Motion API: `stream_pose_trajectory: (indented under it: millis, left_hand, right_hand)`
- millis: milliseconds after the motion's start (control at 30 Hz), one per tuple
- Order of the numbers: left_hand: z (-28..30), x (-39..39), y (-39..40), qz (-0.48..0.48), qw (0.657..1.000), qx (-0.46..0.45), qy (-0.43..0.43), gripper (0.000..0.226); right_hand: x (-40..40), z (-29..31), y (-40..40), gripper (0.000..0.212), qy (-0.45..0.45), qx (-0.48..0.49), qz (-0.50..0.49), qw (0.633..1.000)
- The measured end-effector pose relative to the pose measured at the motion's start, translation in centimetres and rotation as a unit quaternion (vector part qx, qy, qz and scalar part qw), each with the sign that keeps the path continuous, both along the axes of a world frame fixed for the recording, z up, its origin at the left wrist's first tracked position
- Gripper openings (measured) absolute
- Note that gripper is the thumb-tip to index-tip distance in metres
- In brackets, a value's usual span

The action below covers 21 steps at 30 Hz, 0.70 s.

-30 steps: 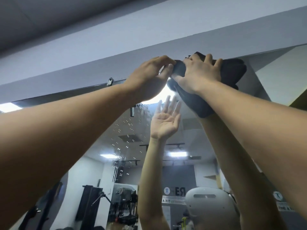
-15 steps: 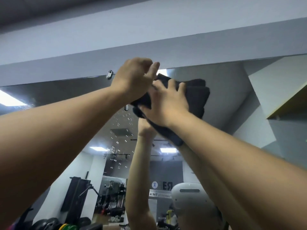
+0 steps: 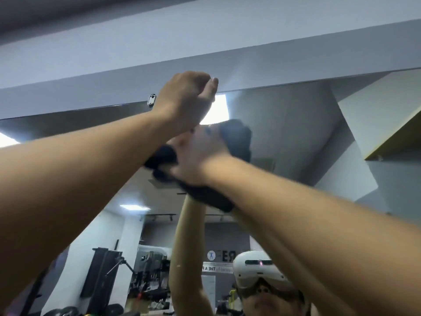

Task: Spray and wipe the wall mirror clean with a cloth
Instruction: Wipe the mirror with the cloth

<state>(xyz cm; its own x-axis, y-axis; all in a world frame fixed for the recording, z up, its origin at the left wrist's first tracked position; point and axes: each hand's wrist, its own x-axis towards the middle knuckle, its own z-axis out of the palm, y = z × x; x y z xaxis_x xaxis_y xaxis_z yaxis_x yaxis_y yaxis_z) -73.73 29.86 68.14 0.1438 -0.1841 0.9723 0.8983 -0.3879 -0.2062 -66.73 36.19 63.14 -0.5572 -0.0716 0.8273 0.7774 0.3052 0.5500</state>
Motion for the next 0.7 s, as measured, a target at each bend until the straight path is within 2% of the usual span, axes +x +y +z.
stream_pose_trajectory:
  millis: [67, 167, 367, 467, 533, 600, 700]
  left_hand:
    - [0.2, -1.0, -0.7, 0.009, 1.0, 0.025, 0.004, 0.05]
    - [0.5, -2.8, -1.5, 0.03, 0.998, 0.045, 0.022, 0.05]
    - [1.0, -7.6, -1.2, 0.048, 0.999, 0.009, 0.011, 0.047]
    - [1.0, -8.9, -0.4, 0.029, 0.999, -0.013, -0.007, 0.05]
    - [0.8, -9.1, -0.1, 0.013, 0.999, -0.025, -0.025, 0.055]
    - [0.7, -8.8, -0.1, 0.02, 0.999, -0.024, -0.028, 0.06]
    - [0.7, -8.2, -0.1, 0.02, 0.999, -0.03, -0.036, 0.068]
  right_hand:
    - [1.6, 4.2, -0.2, 0.069, 0.095, -0.011, 0.013, 0.995]
    - [4.2, 8.9, -0.5, 0.069, 0.21, -0.03, -0.039, 0.976]
    - [5.3, 10.9, -0.6, 0.064, 0.333, -0.025, -0.063, 0.94]
    - [4.5, 10.1, -0.4, 0.069, 0.329, -0.019, -0.079, 0.941]
    - [3.6, 8.8, -0.5, 0.077, 0.296, -0.018, -0.083, 0.952]
    - [1.9, 6.4, -0.7, 0.079, 0.239, -0.01, -0.085, 0.967]
    - [-1.4, 1.3, -0.9, 0.071, 0.1, -0.004, -0.048, 0.994]
